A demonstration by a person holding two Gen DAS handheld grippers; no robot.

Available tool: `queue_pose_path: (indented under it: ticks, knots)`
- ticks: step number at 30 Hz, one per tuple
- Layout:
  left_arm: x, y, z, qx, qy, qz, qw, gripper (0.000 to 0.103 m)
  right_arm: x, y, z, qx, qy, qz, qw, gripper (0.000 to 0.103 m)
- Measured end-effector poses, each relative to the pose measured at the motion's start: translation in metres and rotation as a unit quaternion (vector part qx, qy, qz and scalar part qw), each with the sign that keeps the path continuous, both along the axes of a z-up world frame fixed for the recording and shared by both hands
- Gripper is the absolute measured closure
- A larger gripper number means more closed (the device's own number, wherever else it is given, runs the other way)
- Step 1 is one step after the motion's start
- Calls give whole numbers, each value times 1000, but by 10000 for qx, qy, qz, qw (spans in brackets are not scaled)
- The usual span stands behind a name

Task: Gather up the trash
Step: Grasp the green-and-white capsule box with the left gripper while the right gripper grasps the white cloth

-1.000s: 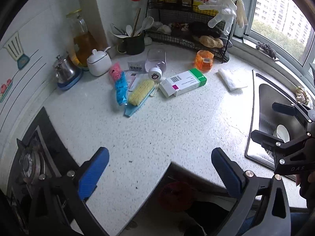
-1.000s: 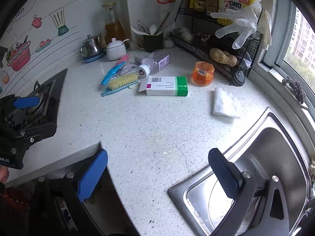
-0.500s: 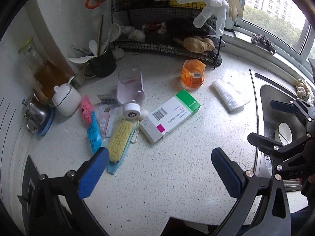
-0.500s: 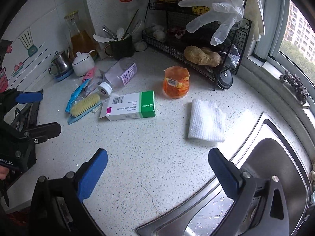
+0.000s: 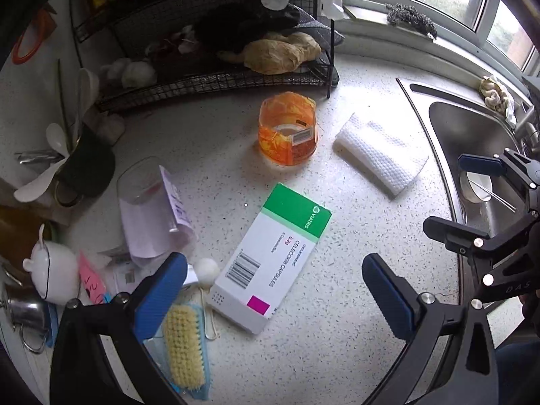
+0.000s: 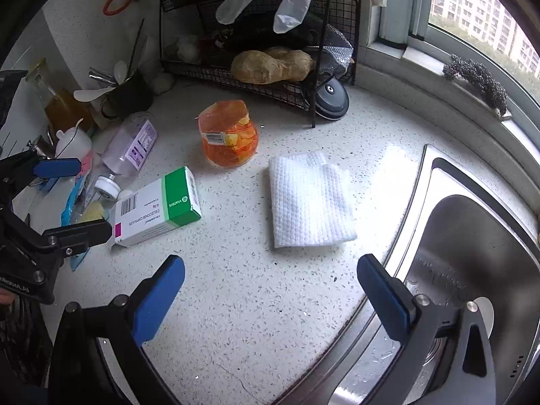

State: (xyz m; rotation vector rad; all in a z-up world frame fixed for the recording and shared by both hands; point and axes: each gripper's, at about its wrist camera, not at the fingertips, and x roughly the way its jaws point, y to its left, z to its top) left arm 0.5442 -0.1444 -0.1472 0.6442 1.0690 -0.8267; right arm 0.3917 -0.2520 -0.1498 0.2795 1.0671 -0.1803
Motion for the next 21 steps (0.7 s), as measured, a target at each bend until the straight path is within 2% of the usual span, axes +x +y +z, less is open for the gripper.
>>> queue_pose_path:
  ticks: [7, 12, 17, 19, 21]
  knots:
    - [18, -22, -37, 143, 309, -460, 9984, 0, 9, -15, -14, -50, 229, -268, 9994, 1]
    - [26, -29, -53, 72, 434, -521, 9977, 1, 14, -21, -27, -90, 450, -377, 9982, 1]
    - [29, -28, -70, 226, 513, -574, 9968, 11, 23, -27, -33, -23, 517, -432, 9977, 1]
    - [30, -28, -75, 285, 596, -603, 9960, 24, 26, -28, -33, -33, 534, -422, 9977, 1]
    - [31, -28, -76, 261, 560, -670, 9958, 27, 28, -28, -32, -77, 545, -421, 9976, 1]
